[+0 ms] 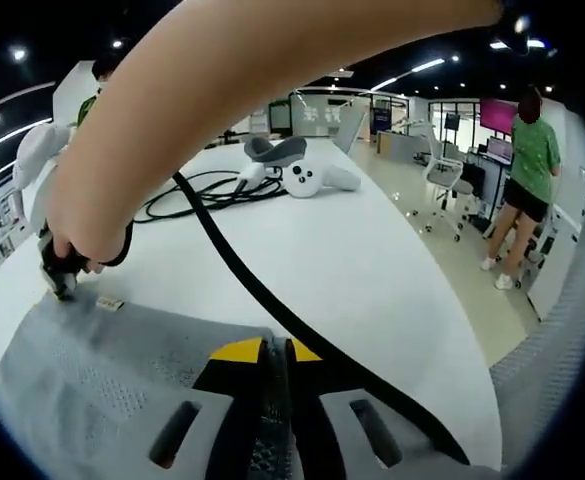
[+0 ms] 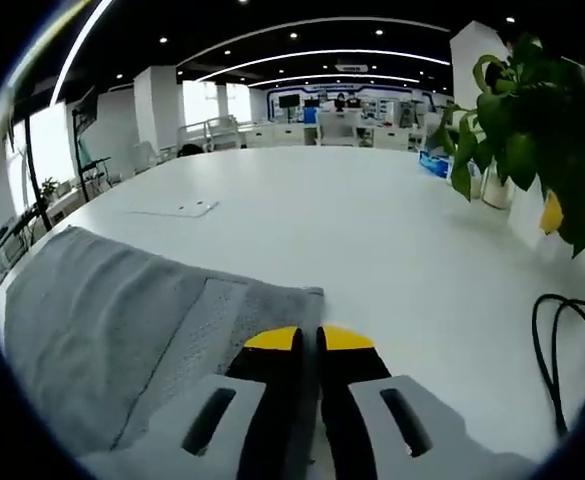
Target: Fold the towel on the table until its edges align and the towel forms a compact rectangular stack.
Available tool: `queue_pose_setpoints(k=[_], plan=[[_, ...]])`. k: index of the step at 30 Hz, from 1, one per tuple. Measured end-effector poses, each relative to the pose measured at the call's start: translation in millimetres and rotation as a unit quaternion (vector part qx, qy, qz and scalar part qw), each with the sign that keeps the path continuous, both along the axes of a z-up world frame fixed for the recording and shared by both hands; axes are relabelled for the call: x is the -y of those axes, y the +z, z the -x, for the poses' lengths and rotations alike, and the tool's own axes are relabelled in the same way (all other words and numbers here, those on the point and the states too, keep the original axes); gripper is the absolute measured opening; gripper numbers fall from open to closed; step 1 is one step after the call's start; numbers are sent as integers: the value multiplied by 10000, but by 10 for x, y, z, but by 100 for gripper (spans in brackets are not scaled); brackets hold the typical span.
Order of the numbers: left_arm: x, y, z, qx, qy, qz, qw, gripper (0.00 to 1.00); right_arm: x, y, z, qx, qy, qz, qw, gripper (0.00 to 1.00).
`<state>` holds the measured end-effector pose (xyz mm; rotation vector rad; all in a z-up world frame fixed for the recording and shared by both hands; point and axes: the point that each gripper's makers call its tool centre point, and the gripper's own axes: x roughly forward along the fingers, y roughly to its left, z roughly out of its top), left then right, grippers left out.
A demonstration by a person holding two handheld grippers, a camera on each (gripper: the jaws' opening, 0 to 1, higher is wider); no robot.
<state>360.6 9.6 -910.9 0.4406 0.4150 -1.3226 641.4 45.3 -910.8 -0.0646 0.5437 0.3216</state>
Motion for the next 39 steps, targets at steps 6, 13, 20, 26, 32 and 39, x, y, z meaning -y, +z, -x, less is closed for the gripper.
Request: queue_pose_setpoints(k=[6,13,20,26,32,39], plan=[[-2,-3,-3,-12,-18,-5,10000,8,-45,2,6,-24,118,265,9996,0],[-105,4,34,8,230,-137,9996,7,-45,9,113,-245,-204,-917,9953,0],[-152,128,-4,-196,296,-3,9994,7,-199,230,188,-311,-203,-1619,9861,0],[-226,379,-15,-95,317,131,9994,7,-284,500,236,-227,-235,-1941,9804,0],[-334,629,-19,141,399,248,9988,7,-429,835,330,-151,-157,-2357,9716,0],[-548,859,-11,488,421,257,9976,7,-545,1226,434,-27,-30,-2558,9667,0]])
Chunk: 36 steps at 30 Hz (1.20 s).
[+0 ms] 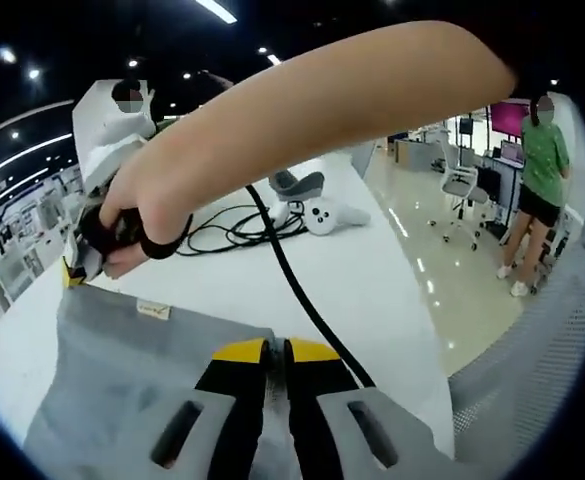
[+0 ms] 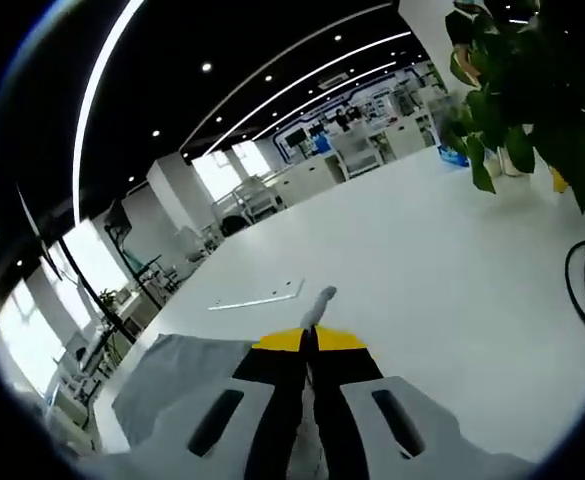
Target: Fold the towel on the table until its edges align and the towel forms a compact rectangular stack.
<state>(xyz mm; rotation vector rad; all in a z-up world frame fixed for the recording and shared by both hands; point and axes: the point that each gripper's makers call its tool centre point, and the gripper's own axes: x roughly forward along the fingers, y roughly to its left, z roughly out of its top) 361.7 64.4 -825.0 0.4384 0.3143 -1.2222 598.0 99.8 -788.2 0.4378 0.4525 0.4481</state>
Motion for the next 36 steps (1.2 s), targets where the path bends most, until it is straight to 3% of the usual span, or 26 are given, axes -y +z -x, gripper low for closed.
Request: queue_pose_setpoints(k=[10,18,28,36], plan=[[-338,635,36,348,212,487,9980,7,-332,504,13,296,73,-129,9995,0],[-696,1053,91,685,418,743,9940,7,-800,917,-16,568,319,-248,9976,0],[-1193,1486,85,625,881,1246,9863,7,-1243,1292,-11,802,407,-358,9953,0],[-1698,1710,85,911,1075,1370,9805,7,-1544,1452,-3,934,490,-368,9937,0]])
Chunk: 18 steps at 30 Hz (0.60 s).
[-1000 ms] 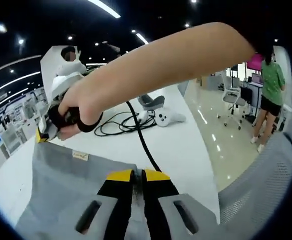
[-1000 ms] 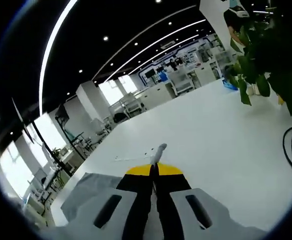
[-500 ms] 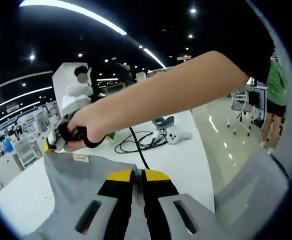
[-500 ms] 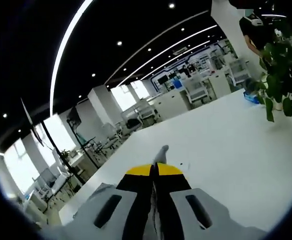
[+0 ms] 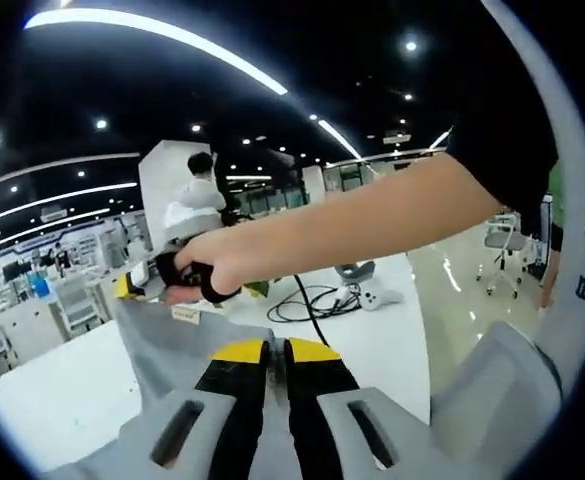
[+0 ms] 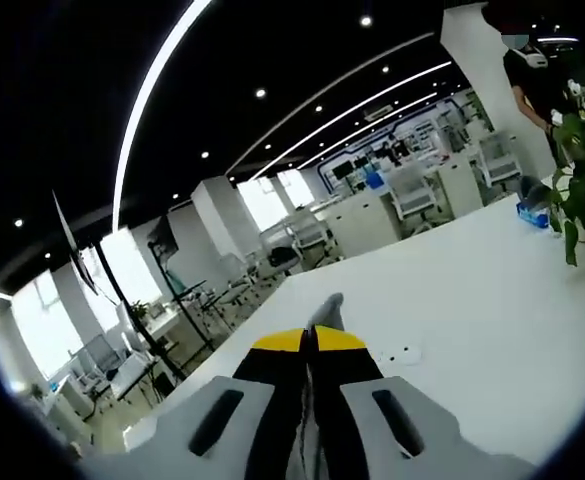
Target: Fold the towel on the table until its edges align and the towel forms a compact rectangular stack.
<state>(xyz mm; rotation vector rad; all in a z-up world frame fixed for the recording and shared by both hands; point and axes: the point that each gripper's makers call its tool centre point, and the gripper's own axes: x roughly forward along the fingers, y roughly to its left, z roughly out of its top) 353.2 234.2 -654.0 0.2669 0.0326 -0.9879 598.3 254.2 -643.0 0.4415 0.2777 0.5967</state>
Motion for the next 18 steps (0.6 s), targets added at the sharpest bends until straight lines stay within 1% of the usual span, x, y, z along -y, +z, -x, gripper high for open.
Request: queue_pose_setpoints(k=[5,7,11,14,18], plan=[[-306,116,12,129,155,6,9998,7,-191,116,15,59,55,-46,10000,0],[-455,164,-12,166,309,44,9994,7,-283,178,18,122,106,-72,9998,0],[-747,260,-39,174,597,198,9979,7,-479,264,5,150,154,-154,9996,0],[-989,310,-41,215,817,227,9962,7,-616,304,15,181,205,-156,9995,0],[-1264,345,-36,189,1024,302,9941,7,-844,341,33,208,343,-144,9991,0]])
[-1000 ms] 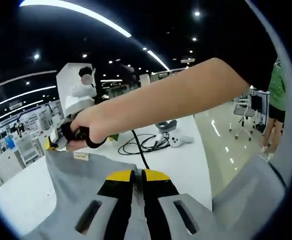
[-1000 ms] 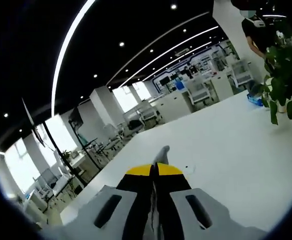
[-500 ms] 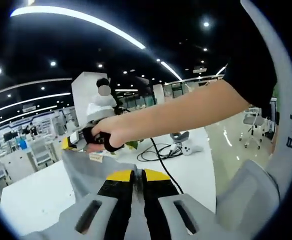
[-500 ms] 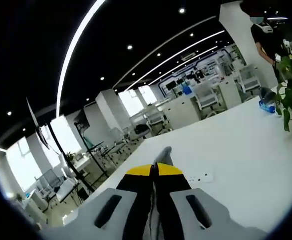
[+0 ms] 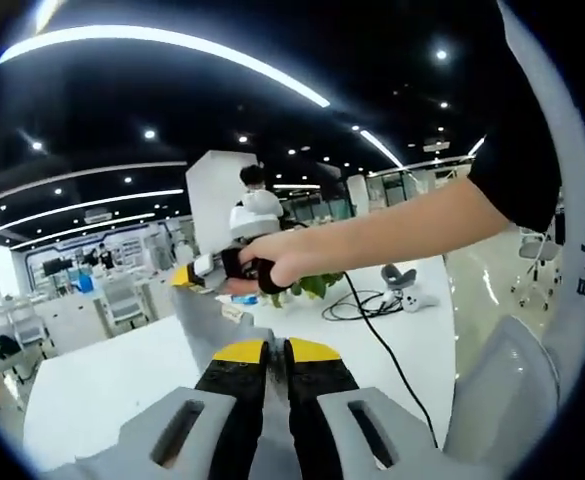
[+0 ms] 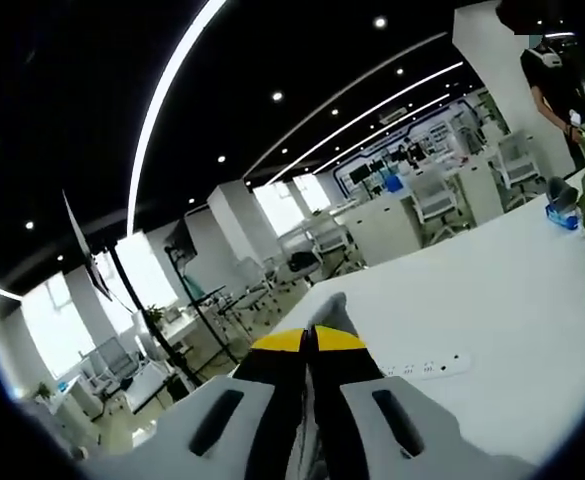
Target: Fold the towel on the table until its edges align and the towel forms a compact rectangular stack.
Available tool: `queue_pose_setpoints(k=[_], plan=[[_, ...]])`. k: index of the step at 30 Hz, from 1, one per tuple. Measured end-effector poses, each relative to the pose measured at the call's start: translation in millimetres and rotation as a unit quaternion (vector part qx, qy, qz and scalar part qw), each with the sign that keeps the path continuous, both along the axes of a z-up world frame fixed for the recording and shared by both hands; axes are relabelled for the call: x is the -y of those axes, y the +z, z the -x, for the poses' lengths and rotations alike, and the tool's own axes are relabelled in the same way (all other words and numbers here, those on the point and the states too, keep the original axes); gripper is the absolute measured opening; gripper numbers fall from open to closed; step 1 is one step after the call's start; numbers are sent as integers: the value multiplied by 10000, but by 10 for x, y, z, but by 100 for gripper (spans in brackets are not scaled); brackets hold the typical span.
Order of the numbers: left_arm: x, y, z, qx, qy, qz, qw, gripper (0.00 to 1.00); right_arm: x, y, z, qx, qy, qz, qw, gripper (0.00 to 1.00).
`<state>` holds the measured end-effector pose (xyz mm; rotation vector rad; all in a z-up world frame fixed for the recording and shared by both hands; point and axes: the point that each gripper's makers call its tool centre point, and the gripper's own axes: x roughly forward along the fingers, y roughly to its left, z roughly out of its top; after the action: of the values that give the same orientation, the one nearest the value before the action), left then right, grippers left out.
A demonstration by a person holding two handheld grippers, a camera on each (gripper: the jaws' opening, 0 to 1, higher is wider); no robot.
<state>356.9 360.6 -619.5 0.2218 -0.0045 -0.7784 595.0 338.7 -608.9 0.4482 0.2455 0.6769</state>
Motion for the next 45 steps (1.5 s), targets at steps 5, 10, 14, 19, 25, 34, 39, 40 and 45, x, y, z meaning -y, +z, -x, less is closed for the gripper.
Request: queue_pose_setpoints(k=[5,10,14,19,25,34,39,40,45], plan=[[-295,-5,23,-42,235,50,9997,7,-245,17,4,13,150,6,9999,0],[-542,-15,36,-194,492,412,9978,7,-484,24,6,16,314,-23,9995,0],[-810,-38,54,-281,686,622,9953,7,-709,26,61,17,529,-9,9986,0],[-1158,-41,93,-269,1049,672,9918,7,-939,2,87,7,731,64,9973,0],[-1498,-84,126,-264,1471,666,9865,7,-1203,-12,127,2,953,92,9954,0],[-1951,-336,196,-482,2114,672,9739,7,-1619,-208,182,-71,1204,207,9925,0],[-2198,-546,259,-697,2534,830,9613,7,-1863,-405,171,-138,1273,350,9912,0],[-2219,-568,267,-726,2578,832,9599,7,-1886,-421,170,-152,1287,352,9909,0],[-2396,-726,328,-865,2864,943,9495,7,-2119,-593,164,-215,1442,513,9880,0]])
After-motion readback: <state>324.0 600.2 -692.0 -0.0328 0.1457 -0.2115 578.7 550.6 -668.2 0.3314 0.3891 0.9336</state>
